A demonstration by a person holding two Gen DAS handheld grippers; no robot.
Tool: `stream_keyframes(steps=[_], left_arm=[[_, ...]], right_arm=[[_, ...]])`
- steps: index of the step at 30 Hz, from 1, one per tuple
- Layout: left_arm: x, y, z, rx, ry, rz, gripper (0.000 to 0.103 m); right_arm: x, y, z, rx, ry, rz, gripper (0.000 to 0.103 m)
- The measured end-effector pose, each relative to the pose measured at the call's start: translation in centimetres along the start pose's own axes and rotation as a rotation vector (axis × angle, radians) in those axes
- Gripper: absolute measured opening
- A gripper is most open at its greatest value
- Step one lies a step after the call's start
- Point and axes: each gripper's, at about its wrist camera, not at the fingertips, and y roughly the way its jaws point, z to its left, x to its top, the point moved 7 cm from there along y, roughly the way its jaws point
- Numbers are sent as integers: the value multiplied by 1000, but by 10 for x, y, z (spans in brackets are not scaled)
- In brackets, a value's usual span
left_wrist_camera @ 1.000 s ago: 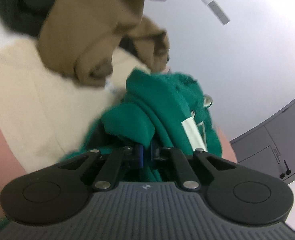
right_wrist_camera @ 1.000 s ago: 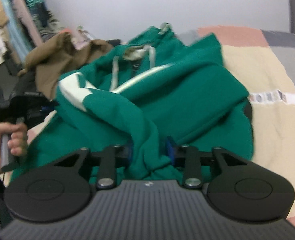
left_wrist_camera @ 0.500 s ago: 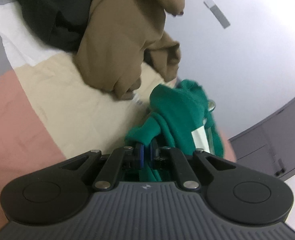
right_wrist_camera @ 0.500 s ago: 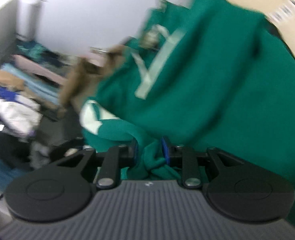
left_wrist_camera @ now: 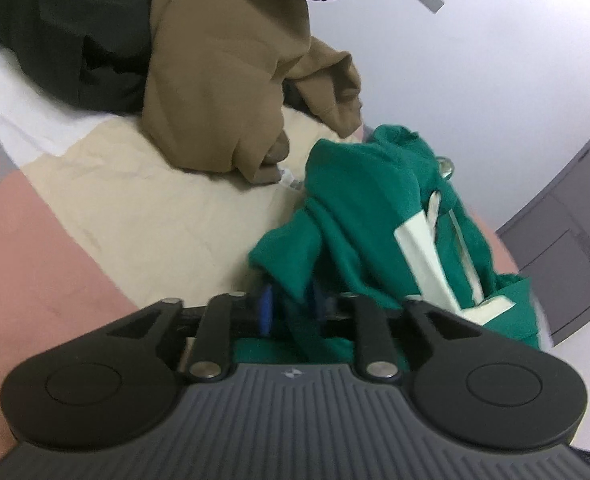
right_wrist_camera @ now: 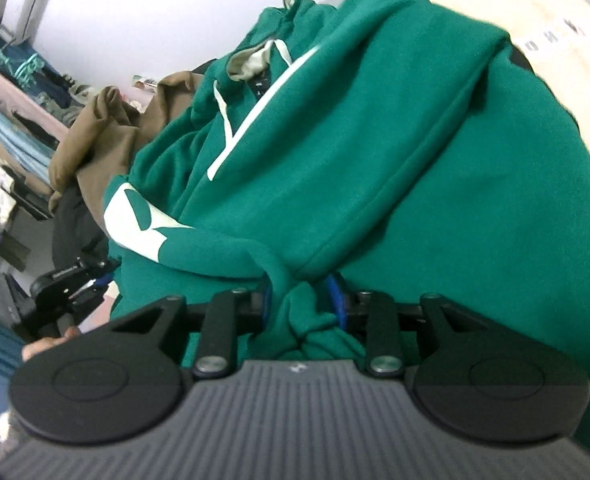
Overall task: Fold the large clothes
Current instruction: 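Open both grippers and release the hoodie onto the quilt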
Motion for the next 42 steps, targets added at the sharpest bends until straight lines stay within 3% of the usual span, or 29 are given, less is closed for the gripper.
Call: stream_keyframes(steps=[2, 5, 11, 18, 32, 37, 42], left_arm=[[-3, -9, -5, 20, 36, -9, 48], [-8, -23, -16, 58, 96, -21, 48], [-21, -55, -49, 87, 206, -55, 49], [-49, -92, -93, 75, 306, -84, 49], [-114, -174, -156, -21, 426, -126, 49], [-118, -180, -171, -49, 458, -133, 49], [-98, -153, -180, -57, 432, -89, 49]], right_arm=[[0, -5, 7, -10, -44, -14, 36], [1, -15, 18, -33, -112, -53, 42], [2, -42, 40, -74, -238, -153, 42], [-3, -78, 59, -62, -305, -250, 42], [-37, -135, 95, -72, -417, -371, 42], [-44, -155, 104, -85, -417, -411, 40], [-27, -139, 95, -112, -379, -377, 40]])
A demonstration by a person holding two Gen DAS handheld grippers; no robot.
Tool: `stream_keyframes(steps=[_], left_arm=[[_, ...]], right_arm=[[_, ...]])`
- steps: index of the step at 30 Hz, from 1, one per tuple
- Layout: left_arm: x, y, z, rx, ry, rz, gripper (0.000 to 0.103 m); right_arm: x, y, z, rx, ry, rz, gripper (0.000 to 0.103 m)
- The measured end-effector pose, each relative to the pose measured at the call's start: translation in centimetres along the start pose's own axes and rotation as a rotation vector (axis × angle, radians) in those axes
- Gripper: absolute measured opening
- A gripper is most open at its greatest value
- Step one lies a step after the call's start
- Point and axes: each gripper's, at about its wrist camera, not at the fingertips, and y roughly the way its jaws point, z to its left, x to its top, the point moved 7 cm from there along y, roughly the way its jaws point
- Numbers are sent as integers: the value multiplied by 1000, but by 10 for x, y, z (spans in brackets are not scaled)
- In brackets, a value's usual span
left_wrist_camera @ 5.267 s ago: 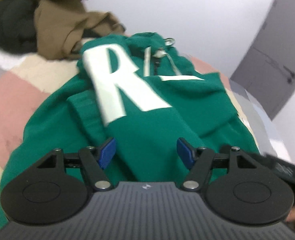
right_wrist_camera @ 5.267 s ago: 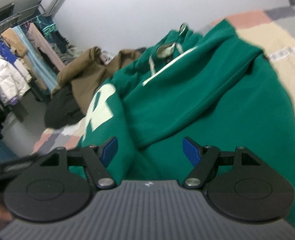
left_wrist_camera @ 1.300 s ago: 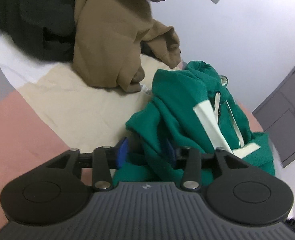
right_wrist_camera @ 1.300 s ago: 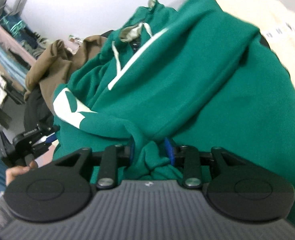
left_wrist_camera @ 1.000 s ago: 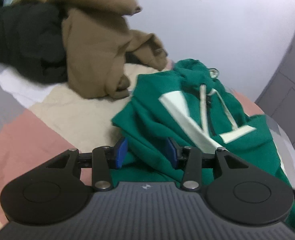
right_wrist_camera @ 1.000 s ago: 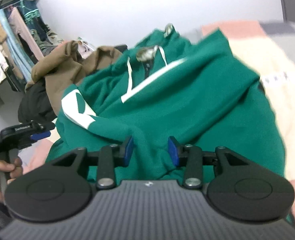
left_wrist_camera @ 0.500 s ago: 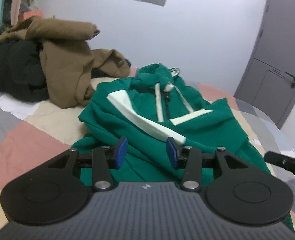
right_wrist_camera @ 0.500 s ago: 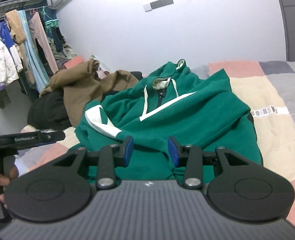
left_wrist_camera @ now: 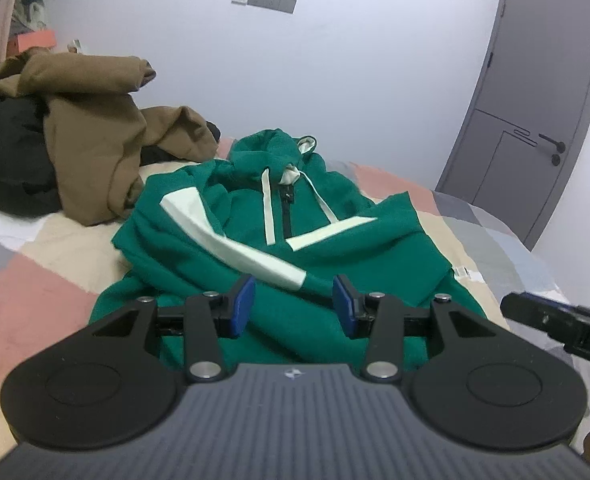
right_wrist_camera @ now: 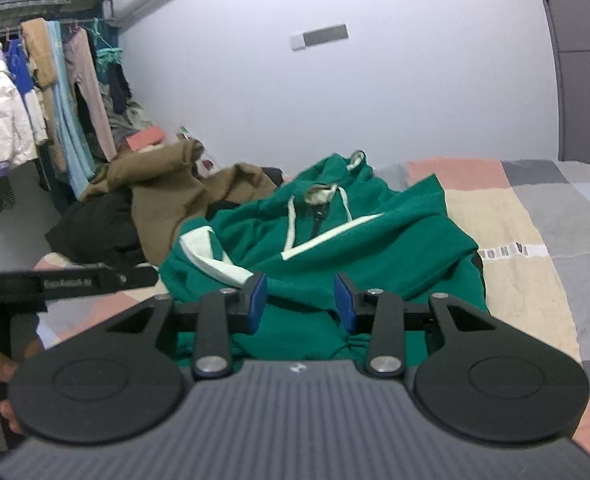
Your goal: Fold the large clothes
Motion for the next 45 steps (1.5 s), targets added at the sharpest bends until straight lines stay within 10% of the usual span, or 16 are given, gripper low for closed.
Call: stream_keyframes(steps=[7, 11, 17, 24, 37, 41, 45], left_arm=[[66, 94, 35, 2, -56, 40, 51], [107, 166, 65, 18, -66, 41, 57], [150, 292, 103, -13, -138, 73, 58], [169, 408, 115, -38, -251, 106, 59], [156, 501, 121, 88, -256, 218, 56], [155, 492, 109, 54, -197, 199, 8], [165, 464, 101, 40, -190, 142, 4]], right_arm=[[44, 89, -18, 3, 46, 46, 42], [74, 169, -31, 12, 84, 38, 68], [107, 307, -57, -5, 151, 69, 70], [139, 437, -108, -79, 216, 92, 70], [134, 528, -119, -116, 155, 186, 69], [122, 528, -107, -73, 94, 256, 19], [136, 484, -86, -41, 34, 155, 15]])
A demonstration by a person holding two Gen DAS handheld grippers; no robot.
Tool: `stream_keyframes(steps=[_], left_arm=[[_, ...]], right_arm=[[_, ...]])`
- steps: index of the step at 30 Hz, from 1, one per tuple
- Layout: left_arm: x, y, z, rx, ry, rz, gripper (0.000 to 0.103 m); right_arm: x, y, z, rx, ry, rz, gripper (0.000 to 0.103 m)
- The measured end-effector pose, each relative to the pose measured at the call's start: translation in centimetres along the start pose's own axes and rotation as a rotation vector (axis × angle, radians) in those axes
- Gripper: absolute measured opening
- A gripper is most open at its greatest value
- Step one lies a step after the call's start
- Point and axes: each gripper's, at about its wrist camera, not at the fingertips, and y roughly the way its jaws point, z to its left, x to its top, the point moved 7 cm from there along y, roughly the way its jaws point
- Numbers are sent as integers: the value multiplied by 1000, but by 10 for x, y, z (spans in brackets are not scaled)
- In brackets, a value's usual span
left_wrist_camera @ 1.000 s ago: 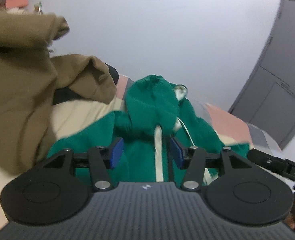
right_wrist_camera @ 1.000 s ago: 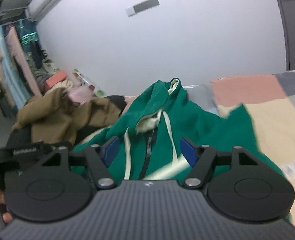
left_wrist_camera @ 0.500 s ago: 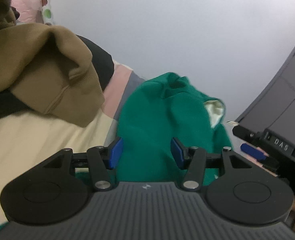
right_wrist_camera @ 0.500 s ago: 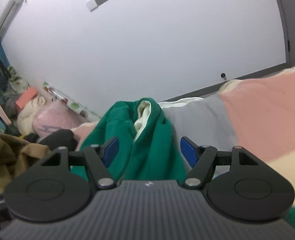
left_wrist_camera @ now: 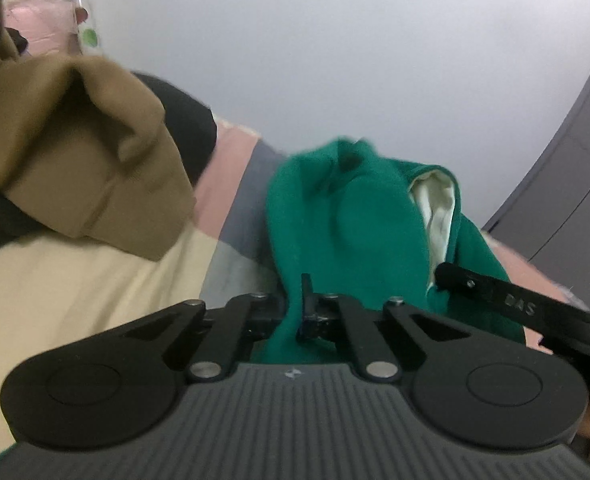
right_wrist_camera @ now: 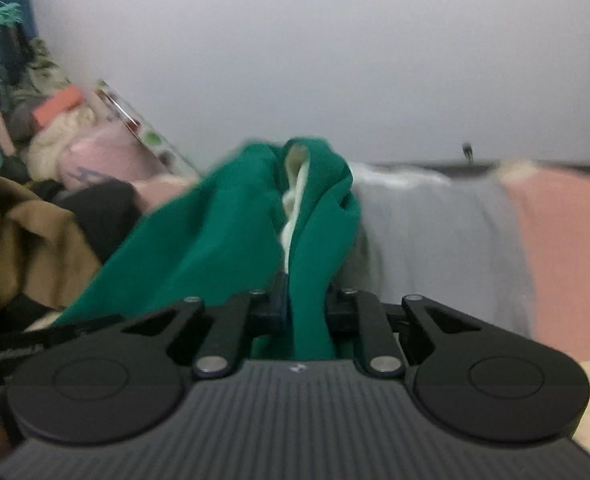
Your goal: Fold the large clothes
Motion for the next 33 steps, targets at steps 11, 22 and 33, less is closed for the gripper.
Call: stream_keyframes(steps=[11, 22, 33], left_arm=[[-18, -144, -25, -6, 92, -77, 3], [-133, -316, -32, -64, 110, -78, 3], [-251, -364, -22, -52, 83, -10, 5]], right_arm=[[4, -165, 38, 114, -89, -220, 14], [-101, -331, 68, 161, -171, -268, 14], [-219, -362, 64, 104, -124, -119, 17]])
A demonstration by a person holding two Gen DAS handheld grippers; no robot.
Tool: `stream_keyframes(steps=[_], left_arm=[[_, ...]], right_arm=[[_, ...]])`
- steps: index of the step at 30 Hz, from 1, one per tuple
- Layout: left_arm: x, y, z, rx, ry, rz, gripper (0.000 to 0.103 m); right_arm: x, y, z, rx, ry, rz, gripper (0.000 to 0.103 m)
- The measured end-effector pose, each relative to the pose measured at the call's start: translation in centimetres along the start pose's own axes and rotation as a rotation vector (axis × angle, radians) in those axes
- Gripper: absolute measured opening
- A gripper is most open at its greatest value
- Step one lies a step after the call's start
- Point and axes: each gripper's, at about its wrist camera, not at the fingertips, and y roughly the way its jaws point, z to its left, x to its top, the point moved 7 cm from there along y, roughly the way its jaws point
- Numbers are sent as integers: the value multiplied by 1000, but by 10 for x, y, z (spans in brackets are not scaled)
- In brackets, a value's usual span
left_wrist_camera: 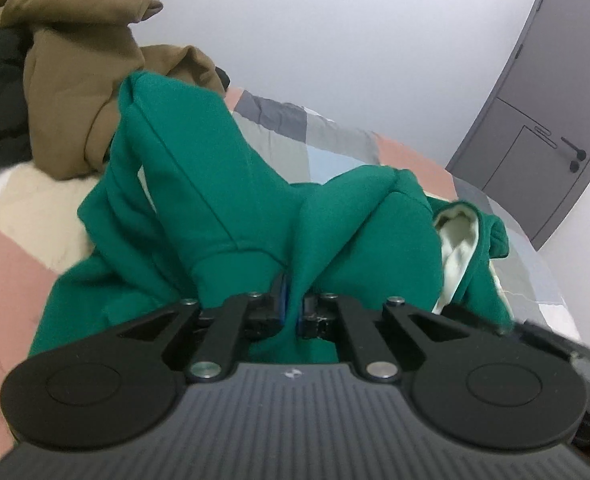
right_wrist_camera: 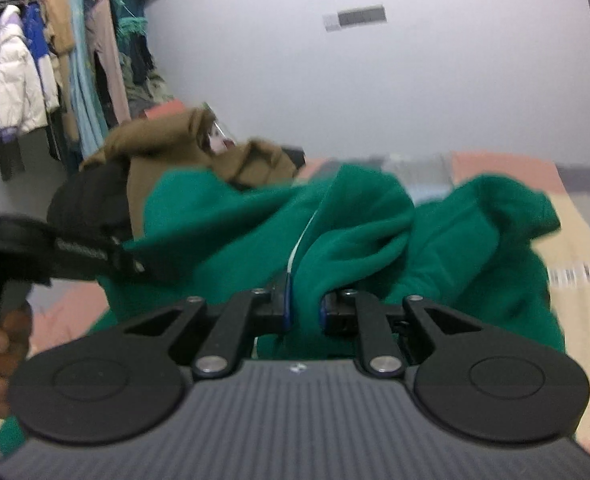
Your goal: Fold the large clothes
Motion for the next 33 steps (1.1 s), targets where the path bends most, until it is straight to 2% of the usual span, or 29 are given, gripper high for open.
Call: stream_keyframes(steps=[2, 4, 5, 6, 8, 11, 14, 18, 20, 24, 27, 33], left_arm=[[-6, -8, -3, -2, 27, 0, 9], [-6, -12, -3, 1, 47, -9, 22], [-8, -18, -3, -5, 49, -20, 34], [-7, -19, -2, -8, 56, -28, 42], [-8, -32, -7, 4, 99, -69, 45], [-12, -46, -7, 12, 115, -105, 48], [-25, -53, -4, 6, 112, -104, 48], [-36, -49, 6, 5, 70, -64, 48], [-37, -44, 10, 14, 69, -45, 48], [-37, -37, 20, 3, 39, -47, 48], [-36, -29, 30, 11, 29, -44, 48], [-35, -20, 40, 12, 32, -40, 48]], right_arm=[[-9, -9, -3, 4, 41, -3, 19], [-11, -10, -5, 8, 71, 4, 23], [-13, -11, -5, 11, 83, 7, 30], [-13, -13, -6, 23, 94, 6, 34], [-16, -21, -5, 44, 109, -9, 49], [-15, -30, -5, 45, 143, -28, 66], [-8, -37, -9, 26, 178, -55, 72], [11, -43, -18, -5, 219, -112, 76], [26, -40, -23, -8, 223, -138, 83], [57, -8, -25, -33, 186, -133, 83], [73, 28, -21, -10, 184, -95, 83], [77, 113, -39, -102, 237, 81, 83]])
